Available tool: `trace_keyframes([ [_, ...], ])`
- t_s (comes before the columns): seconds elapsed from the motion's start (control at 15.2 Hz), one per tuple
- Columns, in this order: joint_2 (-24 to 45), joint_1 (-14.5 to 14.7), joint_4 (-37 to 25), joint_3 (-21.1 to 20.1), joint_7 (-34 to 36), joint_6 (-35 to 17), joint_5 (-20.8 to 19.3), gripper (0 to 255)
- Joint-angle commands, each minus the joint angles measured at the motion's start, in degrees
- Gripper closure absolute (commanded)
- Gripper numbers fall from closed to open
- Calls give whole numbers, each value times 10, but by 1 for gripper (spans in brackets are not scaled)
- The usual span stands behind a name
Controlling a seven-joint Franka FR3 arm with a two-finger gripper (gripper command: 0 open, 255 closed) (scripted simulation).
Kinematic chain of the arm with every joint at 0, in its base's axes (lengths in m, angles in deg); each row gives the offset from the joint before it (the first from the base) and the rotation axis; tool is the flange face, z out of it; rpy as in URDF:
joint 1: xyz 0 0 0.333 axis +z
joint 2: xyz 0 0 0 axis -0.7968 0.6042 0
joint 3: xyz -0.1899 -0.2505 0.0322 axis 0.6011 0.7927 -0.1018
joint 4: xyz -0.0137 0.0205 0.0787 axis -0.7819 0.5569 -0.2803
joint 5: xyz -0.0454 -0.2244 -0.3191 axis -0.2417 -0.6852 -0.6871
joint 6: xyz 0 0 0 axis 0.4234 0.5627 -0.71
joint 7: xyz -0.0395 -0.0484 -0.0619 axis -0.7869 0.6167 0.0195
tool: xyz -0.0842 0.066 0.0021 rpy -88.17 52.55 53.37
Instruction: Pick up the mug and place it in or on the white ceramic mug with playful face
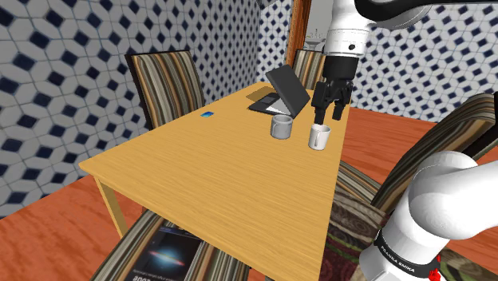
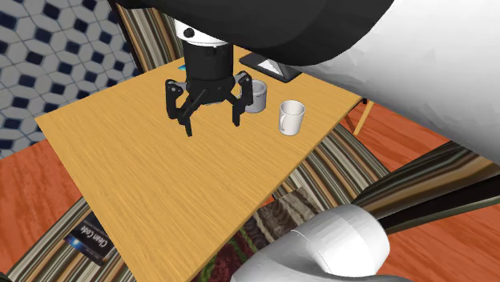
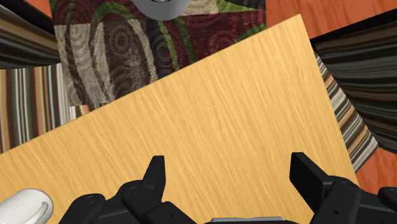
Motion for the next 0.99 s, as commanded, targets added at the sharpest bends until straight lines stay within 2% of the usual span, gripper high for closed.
trace_keyframes([
  [0.0,0,0,0,0,0,0,0,0],
  [0.46,71,-30,4,76,-94,-62,-64,0],
  [0.92,175,-51,-26,150,-184,-127,-108,0],
])
